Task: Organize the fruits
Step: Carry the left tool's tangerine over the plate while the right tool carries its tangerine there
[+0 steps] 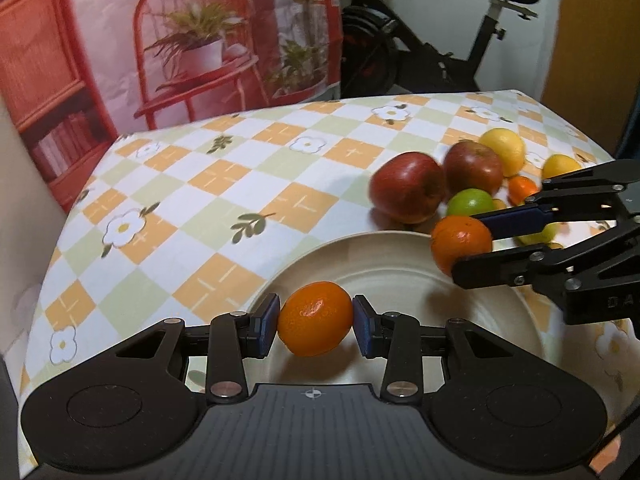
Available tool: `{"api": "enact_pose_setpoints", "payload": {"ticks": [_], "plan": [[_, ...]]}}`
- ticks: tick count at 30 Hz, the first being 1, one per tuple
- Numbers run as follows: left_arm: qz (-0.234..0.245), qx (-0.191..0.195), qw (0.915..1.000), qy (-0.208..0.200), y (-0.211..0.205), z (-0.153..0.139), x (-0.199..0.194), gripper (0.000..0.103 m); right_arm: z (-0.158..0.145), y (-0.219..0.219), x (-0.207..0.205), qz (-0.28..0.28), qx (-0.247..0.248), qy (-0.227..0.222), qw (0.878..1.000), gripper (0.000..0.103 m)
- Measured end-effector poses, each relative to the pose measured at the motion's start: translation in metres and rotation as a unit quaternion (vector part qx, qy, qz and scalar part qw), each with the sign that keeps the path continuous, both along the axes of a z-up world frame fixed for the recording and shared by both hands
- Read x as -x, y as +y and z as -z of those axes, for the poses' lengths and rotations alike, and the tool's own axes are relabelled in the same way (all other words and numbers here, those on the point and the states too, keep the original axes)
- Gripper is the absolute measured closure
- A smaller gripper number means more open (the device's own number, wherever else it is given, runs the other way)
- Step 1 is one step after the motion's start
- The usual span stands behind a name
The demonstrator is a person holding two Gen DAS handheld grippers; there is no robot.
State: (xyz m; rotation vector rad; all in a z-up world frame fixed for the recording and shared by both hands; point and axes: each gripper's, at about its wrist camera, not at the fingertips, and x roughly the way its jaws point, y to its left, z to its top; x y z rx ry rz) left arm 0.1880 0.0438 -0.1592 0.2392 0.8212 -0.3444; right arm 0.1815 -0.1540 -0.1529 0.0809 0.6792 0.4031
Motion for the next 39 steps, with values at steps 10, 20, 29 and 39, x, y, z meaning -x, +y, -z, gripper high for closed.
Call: {"api": "enact_pose_setpoints", "payload": {"ticks": [10,20,29,39], "plan": [[-0.011,0.009,0.9999,0.002,0.002,0.006,-0.010,0.061,0.006,0.009,-0.018,-0.021,0.017,0.022,0.999,0.068],[-0.003,0.000,0.9999,0.012,0.000,0.008,-0.008,0.061,0.015,0.015,-0.034,-0.030,0.030,0.042,0.998,0.068],[-0.004,-0.007,0.9998,0.018,0.008,0.012,-0.002,0.061,0.018,0.018,-0.037,-0.034,0.037,0.052,0.997,0.068],[-0.011,-0.008,0.9997,0.019,0.006,0.014,-0.002,0.061,0.023,0.018,-0.038,-0.038,0.045,0.058,0.997,0.068]]}}
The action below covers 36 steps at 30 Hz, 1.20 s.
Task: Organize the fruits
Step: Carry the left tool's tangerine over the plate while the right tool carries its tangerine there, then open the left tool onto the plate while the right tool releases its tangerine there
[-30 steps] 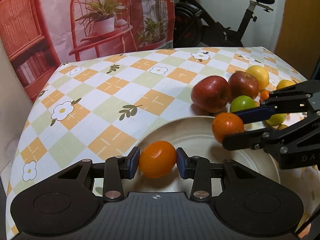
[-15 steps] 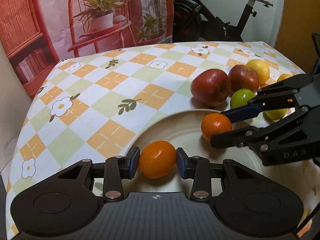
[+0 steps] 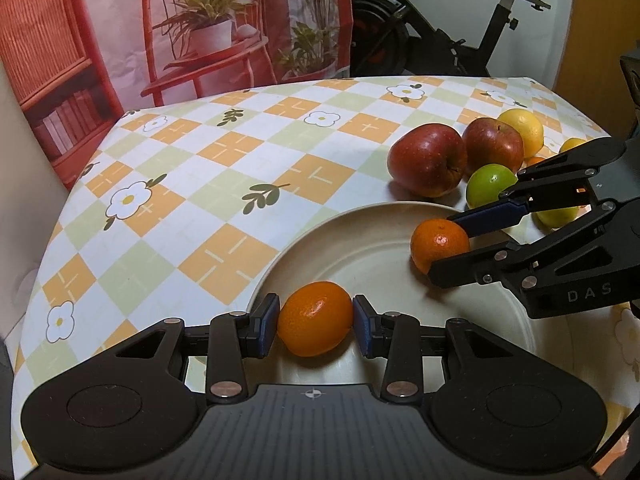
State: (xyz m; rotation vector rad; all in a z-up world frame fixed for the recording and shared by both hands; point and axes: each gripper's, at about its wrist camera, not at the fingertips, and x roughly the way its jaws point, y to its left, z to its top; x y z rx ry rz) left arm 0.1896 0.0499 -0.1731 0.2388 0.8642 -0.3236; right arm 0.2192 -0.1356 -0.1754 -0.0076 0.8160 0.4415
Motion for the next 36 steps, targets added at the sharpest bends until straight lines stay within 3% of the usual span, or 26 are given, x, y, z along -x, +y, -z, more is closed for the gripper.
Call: {"api": "enact_pose_setpoints", "payload": {"ticks": [5,13,19,23,31,36], "plan": [[-0.006,0.002,1.0000,0.005,0.000,-0.001,-0.001,0.060,0.000,-0.001,0.001,0.000,0.001,0.000,1.000,0.067],[-0.030,0.021,0.9992,-0.018,-0.001,-0.017,0.003,0.060,-0.017,-0.017,0.010,0.011,-0.012,-0.043,0.999,0.067],[-0.041,0.062,0.9960,-0.049,-0.022,-0.035,0.007,0.060,-0.036,-0.060,0.039,0.034,-0.023,-0.092,0.995,0.067],[-0.019,0.077,0.9951,-0.059,-0.053,-0.038,0.011,0.060,-0.040,-0.101,0.061,0.074,-0.018,-0.111,0.991,0.067],[0.035,0.083,0.9944,-0.055,-0.113,-0.031,0.016,0.060,-0.027,-0.144,0.094,0.120,-0.023,-0.108,0.987,0.067],[0.015,0.095,0.9939,-0.055,-0.119,-0.023,0.027,0.060,-0.010,-0.142,0.108,0.116,-0.036,-0.086,0.989,0.067]]}}
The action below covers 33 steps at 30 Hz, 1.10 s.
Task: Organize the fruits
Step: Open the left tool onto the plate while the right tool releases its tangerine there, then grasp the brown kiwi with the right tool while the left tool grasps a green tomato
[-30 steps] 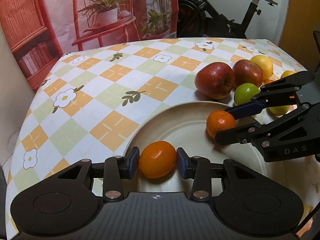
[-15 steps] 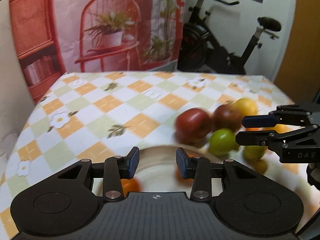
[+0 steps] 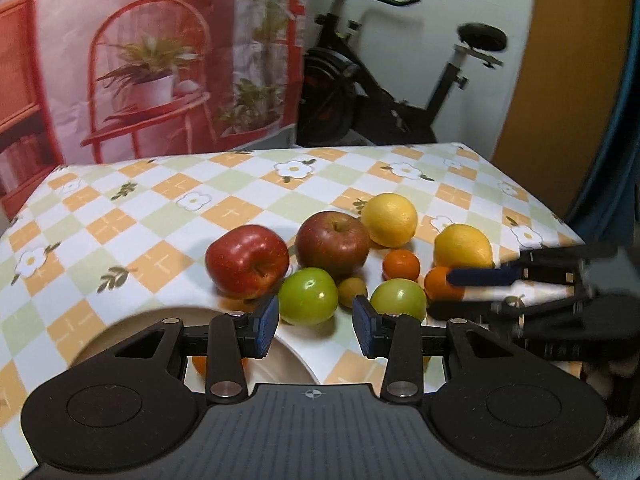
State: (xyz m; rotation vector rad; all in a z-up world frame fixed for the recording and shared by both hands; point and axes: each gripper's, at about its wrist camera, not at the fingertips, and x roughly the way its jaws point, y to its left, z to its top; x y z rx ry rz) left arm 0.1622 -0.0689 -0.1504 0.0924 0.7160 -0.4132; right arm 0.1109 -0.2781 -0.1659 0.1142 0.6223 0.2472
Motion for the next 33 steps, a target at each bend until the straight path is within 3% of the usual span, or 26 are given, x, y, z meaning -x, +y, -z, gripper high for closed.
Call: {"api": "enact_pose_setpoints", "payload": {"ticks": [7,10,19,27,33], "plan": [[-0.056,0.011,0.9981,0.023,0.016,0.007,0.004,0.059,0.019,0.019,0.004,-0.024,-0.011,0.036,0.999,0.067],[-0.065,0.010,0.9977,0.015,0.017,0.004,0.006,0.048,0.023,0.025,-0.001,-0.021,-0.011,0.043,0.999,0.067],[-0.050,0.009,0.9985,0.020,0.009,0.008,0.009,0.045,0.028,0.028,-0.006,-0.021,0.003,0.056,0.998,0.078],[-0.043,0.008,0.9989,0.018,0.009,0.008,0.009,0.046,0.026,0.020,0.000,-0.028,0.002,0.044,0.999,0.079],[-0.012,0.012,0.9996,0.022,0.001,0.009,0.006,0.046,0.025,-0.002,0.008,-0.010,0.006,0.039,0.999,0.079]]}}
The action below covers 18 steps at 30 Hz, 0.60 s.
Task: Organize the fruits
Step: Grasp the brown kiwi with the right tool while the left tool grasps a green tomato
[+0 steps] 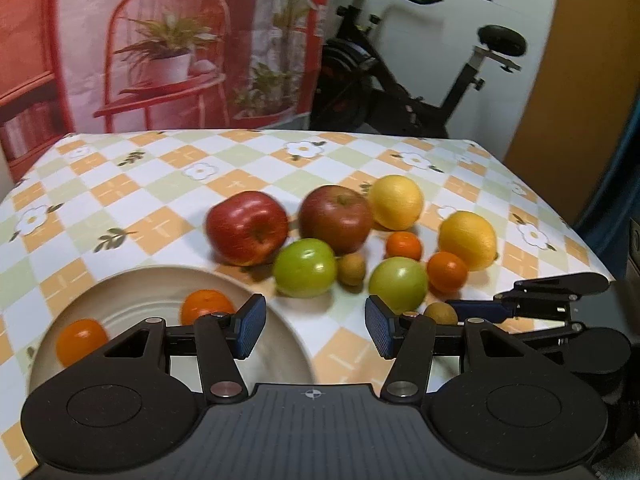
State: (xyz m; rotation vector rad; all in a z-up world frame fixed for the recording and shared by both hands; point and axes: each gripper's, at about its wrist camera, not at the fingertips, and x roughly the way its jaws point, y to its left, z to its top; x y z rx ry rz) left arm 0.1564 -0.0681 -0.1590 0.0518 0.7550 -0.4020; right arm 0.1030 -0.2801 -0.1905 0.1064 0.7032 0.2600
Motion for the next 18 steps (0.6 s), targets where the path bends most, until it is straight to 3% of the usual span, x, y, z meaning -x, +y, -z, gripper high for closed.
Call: {"api": "enact_pose_setpoints", "payload": {"ticks": [9,18], "plan": [[0.071,0.009,0.9971,0.027,-0.039,0.007,-0.019,0.046,0.004,-0.026,0.010,0.032,-0.006,-0.008,0.999,0.079],[0.076,0.011,0.9950,0.064,-0.054,0.021,-0.035,0.046,0.006,-0.029,0.013,0.036,-0.015,-0.017,0.999,0.079]]}}
